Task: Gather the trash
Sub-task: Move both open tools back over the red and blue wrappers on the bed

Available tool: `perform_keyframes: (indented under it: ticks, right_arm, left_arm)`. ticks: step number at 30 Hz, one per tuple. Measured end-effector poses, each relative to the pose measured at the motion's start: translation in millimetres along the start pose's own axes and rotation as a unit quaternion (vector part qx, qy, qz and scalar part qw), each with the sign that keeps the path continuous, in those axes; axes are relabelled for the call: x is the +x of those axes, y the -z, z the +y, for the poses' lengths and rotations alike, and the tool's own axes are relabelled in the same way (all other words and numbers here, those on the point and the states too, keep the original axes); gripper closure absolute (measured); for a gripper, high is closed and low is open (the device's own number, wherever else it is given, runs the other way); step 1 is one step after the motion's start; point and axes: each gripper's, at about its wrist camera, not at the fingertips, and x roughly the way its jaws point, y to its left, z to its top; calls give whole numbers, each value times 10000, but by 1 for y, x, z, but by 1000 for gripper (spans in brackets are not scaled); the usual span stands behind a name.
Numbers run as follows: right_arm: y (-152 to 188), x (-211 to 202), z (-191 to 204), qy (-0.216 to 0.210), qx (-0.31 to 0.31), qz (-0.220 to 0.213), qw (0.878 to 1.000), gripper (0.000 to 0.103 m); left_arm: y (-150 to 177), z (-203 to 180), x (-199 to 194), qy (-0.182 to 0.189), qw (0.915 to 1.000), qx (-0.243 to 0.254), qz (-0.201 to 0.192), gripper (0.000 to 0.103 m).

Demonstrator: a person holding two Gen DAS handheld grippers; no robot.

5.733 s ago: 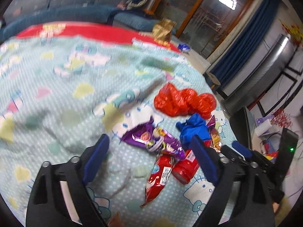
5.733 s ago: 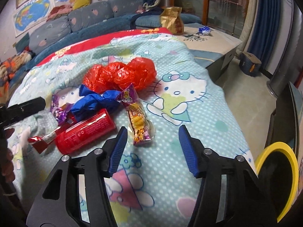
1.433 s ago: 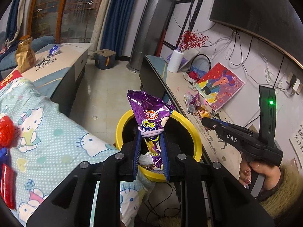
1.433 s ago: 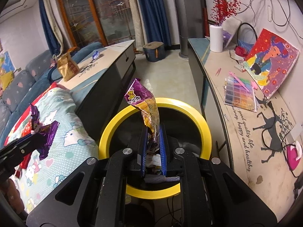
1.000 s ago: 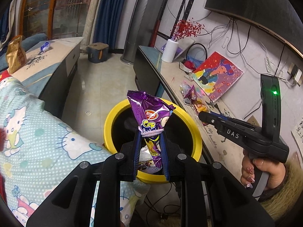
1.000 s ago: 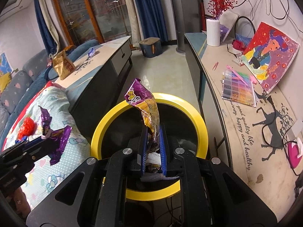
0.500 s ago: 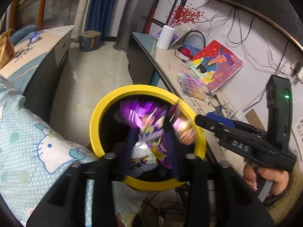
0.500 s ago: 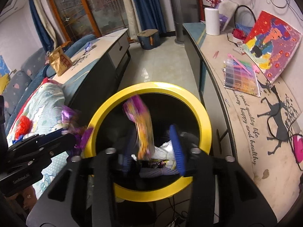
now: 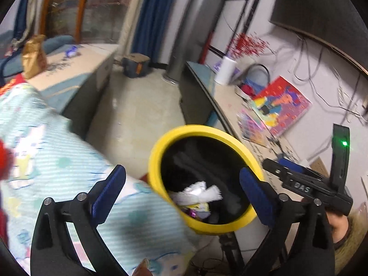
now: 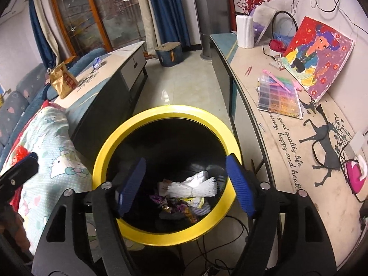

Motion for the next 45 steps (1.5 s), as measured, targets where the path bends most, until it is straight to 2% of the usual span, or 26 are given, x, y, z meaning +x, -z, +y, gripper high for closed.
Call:
perform_keyframes:
  ticks: [11,19,37,45]
  right_arm:
    - [2,-12,28,-206,-242,-117,9994,34]
    - [14,-26,74,-612,-675,-159,9957,30]
    - [43,-47,183,-1541,-1633,-30,9745,29]
    - [51,-53,220,-1811,-1902,5,9649,29]
  left_arm:
    - [1,40,-66,-719,9948,-292,-660,7]
    - [6,64,-102,-1122,9873,-512,-996,7]
    - [40,119,-161,-1594,9734,-982,-1319,7]
    - [55,150,-191,-1917,9629,-1241,-1437,7]
